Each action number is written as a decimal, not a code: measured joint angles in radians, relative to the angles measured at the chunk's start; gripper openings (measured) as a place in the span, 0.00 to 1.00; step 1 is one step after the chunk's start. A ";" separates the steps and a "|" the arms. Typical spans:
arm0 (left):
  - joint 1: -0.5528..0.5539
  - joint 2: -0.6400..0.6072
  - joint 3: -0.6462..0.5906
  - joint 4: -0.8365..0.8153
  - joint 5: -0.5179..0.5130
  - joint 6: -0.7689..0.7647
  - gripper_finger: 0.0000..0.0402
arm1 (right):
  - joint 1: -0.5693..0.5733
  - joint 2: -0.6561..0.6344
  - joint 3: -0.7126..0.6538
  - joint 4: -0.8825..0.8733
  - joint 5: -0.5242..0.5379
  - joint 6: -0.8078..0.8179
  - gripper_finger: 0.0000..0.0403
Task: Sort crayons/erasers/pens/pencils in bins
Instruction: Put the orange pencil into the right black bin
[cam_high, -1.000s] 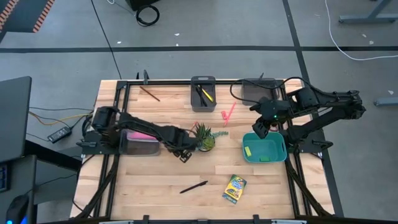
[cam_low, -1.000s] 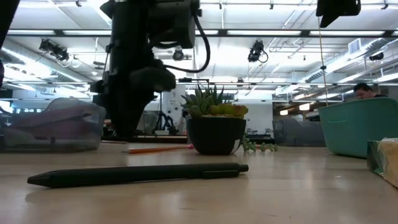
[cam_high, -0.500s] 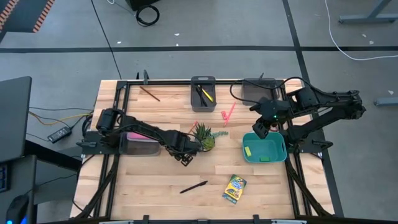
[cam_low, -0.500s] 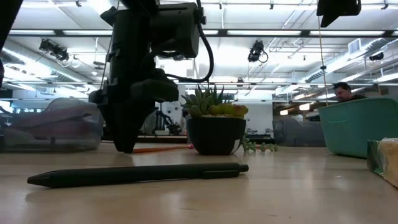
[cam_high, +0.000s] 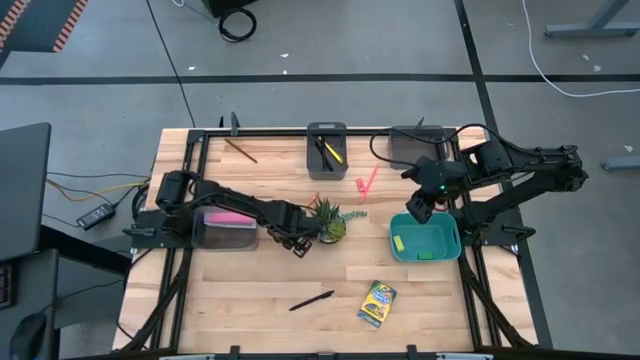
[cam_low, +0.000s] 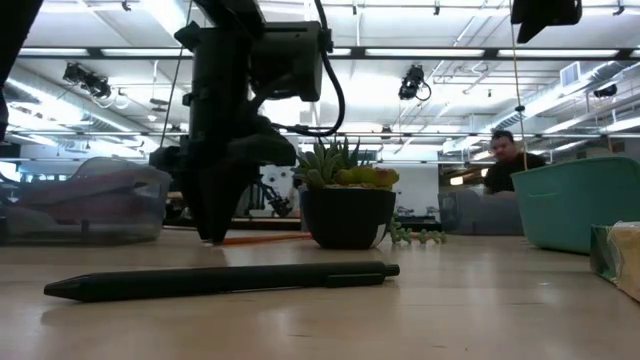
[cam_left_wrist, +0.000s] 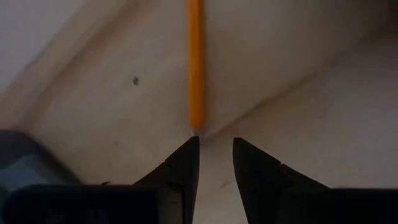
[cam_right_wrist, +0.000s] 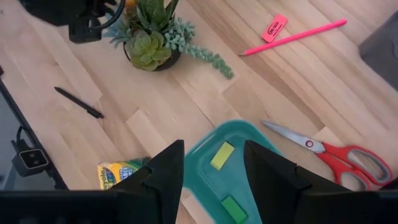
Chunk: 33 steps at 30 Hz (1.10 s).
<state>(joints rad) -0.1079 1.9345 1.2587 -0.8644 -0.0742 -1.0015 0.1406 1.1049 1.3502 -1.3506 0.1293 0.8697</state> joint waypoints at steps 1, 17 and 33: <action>0.003 -0.004 0.000 -0.001 0.000 0.012 0.26 | 0.000 0.000 0.000 0.000 -0.002 0.000 0.43; 0.024 -0.001 0.001 -0.024 -0.032 0.101 0.22 | -0.015 0.021 0.000 0.174 0.047 -0.081 0.43; 0.007 -0.012 -0.125 0.124 -0.001 0.098 0.14 | -0.154 0.152 0.000 0.285 -0.128 -0.236 0.43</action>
<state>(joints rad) -0.1013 1.9221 1.1341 -0.7400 -0.0751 -0.9038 -0.0134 1.2574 1.3502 -1.0660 0.0017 0.6338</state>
